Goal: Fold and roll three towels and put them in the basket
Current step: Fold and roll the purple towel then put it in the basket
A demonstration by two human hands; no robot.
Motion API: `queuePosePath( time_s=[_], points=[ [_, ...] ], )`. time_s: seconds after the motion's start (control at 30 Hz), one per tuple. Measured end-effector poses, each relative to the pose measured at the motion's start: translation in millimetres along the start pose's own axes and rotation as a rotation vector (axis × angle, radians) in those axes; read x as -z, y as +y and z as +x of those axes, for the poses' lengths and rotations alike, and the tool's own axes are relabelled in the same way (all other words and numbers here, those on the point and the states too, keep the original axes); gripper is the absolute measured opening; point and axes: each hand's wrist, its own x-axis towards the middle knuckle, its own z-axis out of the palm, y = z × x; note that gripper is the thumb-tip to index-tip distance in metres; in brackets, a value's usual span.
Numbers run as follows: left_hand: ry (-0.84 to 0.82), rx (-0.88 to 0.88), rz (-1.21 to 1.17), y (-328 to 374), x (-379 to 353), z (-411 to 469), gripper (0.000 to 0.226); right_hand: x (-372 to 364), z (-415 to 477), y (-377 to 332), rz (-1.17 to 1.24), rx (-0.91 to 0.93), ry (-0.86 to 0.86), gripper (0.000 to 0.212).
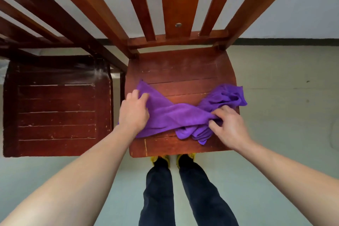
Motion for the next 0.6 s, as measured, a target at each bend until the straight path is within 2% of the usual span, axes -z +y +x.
queuePosePath(
  time_s=[0.07,0.13,0.27,0.33,0.43,0.53,0.6],
  points=[
    [-0.010,-0.108,0.059,11,-4,25,0.065,-2,2,3,0.000,0.032,0.024,0.022],
    [-0.073,-0.144,0.142,19,-7,43,0.067,-1,5,5,-0.002,0.054,0.068,0.025],
    [-0.075,-0.126,0.225,20,-4,40,0.027,6,7,-1,0.004,0.053,0.152,0.031],
    [-0.086,-0.091,0.147,6,1,25,0.019,13,7,-11,0.010,0.072,0.176,0.030],
    [0.028,-0.122,-0.075,-24,15,1,0.010,24,11,-33,0.011,0.150,0.189,0.031],
    [0.097,-0.184,-0.327,-55,44,-22,0.027,36,18,-65,0.023,0.192,0.150,0.038],
    [0.118,-0.162,-0.379,-75,67,-42,0.031,42,21,-89,0.026,0.196,0.131,0.036]
  ],
)
